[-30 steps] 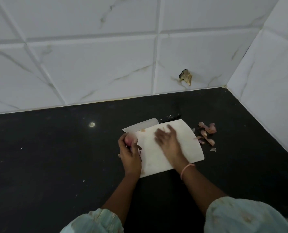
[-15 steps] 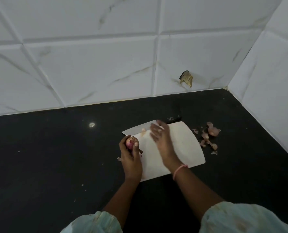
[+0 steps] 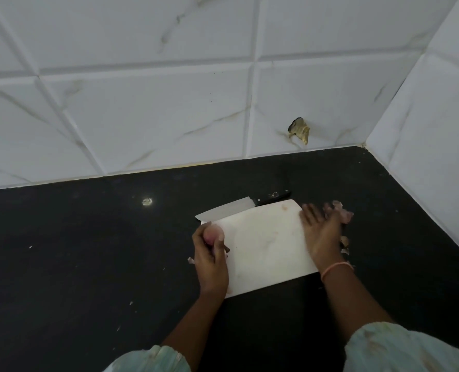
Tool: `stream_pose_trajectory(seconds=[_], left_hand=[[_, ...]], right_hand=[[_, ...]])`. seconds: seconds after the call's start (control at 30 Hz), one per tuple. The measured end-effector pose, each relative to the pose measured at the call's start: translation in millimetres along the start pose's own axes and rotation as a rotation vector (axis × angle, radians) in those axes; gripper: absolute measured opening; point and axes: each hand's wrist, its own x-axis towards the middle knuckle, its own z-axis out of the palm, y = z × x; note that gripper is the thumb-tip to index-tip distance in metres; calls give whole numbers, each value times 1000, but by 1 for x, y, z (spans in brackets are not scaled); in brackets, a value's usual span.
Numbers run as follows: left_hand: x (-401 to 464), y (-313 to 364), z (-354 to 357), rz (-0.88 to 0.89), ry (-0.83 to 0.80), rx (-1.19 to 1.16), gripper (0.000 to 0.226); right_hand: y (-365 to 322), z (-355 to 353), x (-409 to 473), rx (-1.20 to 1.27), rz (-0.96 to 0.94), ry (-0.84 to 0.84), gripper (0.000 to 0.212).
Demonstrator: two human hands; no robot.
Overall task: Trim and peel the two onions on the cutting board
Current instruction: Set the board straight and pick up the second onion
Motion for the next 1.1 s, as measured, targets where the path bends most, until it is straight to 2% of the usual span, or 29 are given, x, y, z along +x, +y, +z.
stream_pose_trajectory(seconds=[0.1, 0.17, 0.23, 0.27, 0.3, 0.37, 0.43, 0.5, 0.6, 0.7, 0.83, 0.93, 1.03, 1.1], left_hand=[[-1, 2, 1, 15, -4, -3, 31], [-1, 4, 1, 13, -4, -6, 30], [0, 3, 1, 4, -13, -27, 27], [0, 3, 1, 0, -21, -45, 26], [0, 3, 0, -2, -27, -60, 26], [-2, 10, -2, -17, -30, -113, 29], [0, 19, -8, -62, 1, -222, 38], [10, 27, -20, -83, 69, -293, 50], [27, 33, -51, -174, 127, -349, 46], [38, 36, -74, -277, 139, -343, 44], [32, 41, -75, -283, 90, -273, 46], [29, 42, -68, -254, 38, -160, 45], [39, 40, -64, -280, -156, -19, 37], [44, 37, -62, -239, -328, 164, 27]], right_hand=[[-27, -16, 0, -41, -124, 77, 37], [-34, -22, -8, -156, -155, 41, 38], [-31, -26, -16, -401, -189, -25, 37], [-28, -26, -25, -598, -225, -54, 33], [-24, -25, -31, -793, -277, -72, 25], [-14, -21, -48, -1028, -365, -105, 10], [-1, -19, -65, -1119, -423, -149, 21], [12, -15, -80, -1150, -488, -241, 30], [41, -8, -101, -1290, -513, -457, 22], [72, 4, -125, -1416, -537, -713, 30], [112, 24, -147, -1531, -636, -1035, 43], [135, 33, -149, -1705, -667, -1172, 51], [145, 27, -143, -1930, -750, -1236, 58], [143, 14, -144, -1973, -862, -1274, 60]])
